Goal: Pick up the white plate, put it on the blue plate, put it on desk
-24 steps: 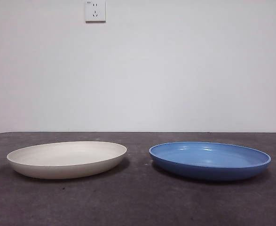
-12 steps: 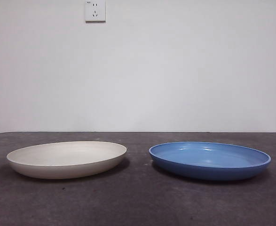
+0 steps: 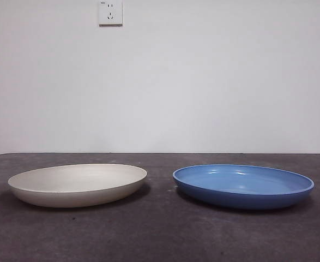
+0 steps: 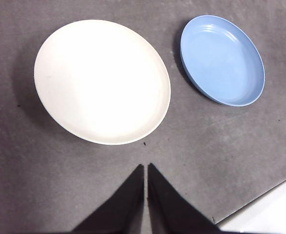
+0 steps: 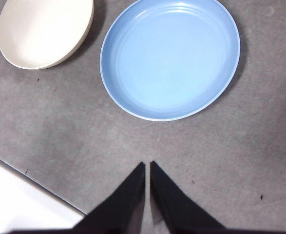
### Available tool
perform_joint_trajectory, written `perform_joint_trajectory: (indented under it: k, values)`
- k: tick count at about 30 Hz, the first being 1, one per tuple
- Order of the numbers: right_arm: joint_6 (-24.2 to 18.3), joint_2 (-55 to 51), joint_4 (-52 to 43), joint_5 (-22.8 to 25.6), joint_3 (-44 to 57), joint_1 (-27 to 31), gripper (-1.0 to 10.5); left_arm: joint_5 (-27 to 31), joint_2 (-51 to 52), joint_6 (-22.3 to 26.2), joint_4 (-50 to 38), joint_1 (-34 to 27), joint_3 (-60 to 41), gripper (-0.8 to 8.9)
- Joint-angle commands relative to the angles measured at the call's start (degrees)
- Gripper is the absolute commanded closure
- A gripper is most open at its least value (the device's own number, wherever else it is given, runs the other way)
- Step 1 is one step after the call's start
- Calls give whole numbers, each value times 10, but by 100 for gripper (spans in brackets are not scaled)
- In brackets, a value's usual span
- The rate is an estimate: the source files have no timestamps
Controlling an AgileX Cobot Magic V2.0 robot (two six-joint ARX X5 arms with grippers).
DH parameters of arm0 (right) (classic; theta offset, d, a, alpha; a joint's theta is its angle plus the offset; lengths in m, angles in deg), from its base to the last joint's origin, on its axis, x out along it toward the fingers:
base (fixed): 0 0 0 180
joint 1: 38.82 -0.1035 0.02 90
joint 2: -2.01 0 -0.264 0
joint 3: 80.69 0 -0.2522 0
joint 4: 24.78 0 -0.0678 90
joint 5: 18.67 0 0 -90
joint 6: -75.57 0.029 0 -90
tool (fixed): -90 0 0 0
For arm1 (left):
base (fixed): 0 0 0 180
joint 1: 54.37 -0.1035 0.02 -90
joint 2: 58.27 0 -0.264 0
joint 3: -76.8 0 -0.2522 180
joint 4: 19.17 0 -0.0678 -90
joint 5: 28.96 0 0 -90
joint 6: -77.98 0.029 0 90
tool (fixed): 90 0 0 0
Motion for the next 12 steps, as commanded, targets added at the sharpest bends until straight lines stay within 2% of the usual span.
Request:
perform_joint_trajectory:
  k: [1, 4, 6, 12]
  values:
    - [-5, 3, -5, 0, -12, -2, 781, -4, -3, 8, -10, 2, 12, 645]
    - [-4, 3, -9, 0, -12, -1, 556, -4, -3, 8, -16, 2, 12, 480]
    - [-3, 3, -13, 0, -12, -1, 535, -4, -4, 8, -17, 2, 12, 428]
    - [-3, 3, -16, 0, -12, -2, 535, -2, -6, 8, -19, 2, 12, 425]
